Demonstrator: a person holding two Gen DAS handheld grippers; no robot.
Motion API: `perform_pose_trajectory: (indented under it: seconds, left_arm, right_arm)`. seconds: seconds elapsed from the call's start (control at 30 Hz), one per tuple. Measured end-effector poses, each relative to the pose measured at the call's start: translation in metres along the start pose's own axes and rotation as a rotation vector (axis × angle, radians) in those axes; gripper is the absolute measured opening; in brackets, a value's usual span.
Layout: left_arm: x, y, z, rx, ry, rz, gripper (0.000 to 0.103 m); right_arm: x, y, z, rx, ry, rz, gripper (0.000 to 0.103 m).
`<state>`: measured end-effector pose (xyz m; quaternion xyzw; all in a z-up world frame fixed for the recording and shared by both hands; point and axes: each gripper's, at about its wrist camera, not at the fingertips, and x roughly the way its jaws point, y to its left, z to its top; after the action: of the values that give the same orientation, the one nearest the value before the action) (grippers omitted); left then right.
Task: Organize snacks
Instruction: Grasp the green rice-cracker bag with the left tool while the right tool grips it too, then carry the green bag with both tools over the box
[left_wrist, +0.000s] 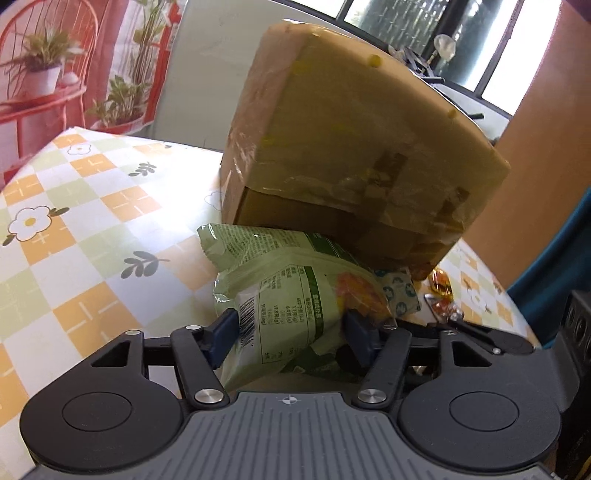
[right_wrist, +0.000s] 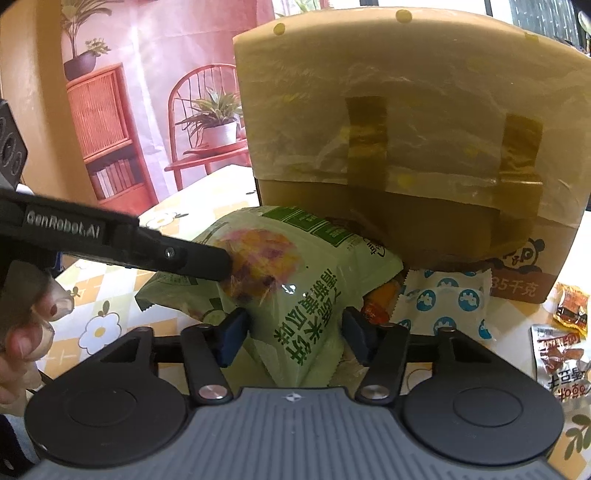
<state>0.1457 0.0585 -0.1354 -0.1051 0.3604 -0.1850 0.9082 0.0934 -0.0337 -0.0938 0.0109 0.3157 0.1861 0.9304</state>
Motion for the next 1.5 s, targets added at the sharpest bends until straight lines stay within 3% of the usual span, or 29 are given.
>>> perform_pose_trajectory:
  seconds: [0.27, 0.67, 0.83, 1.3, 1.5]
  left_arm:
    - [-0.018, -0.008, -0.013, -0.041, -0.016, -0.008, 0.062]
    - [-0.038, -0.039, -0.015, 0.032, -0.037, -0.019, 0.062]
    - [-0.053, -0.055, -0.006, 0.074, -0.073, -0.07, 0.059]
    - [-0.094, -0.113, 0.056, 0.221, -0.287, -0.163, 0.059]
    - [-0.084, -0.132, 0.09, 0.28, -0.349, -0.17, 0.059]
  right_arm:
    - [-0.016, 0.002, -0.007, 0.0, -0.021, 0.026, 0.053]
    - [-0.045, 0.004, -0.013, -0.002, -0.085, 0.013, 0.053]
    - [-0.07, 0.001, -0.007, -0.032, -0.167, -0.013, 0.053]
    - [-0.144, -0.006, 0.052, -0.08, -0.41, -0.07, 0.051]
    - [-0.162, -0.013, 0.095, -0.132, -0.499, -0.084, 0.051]
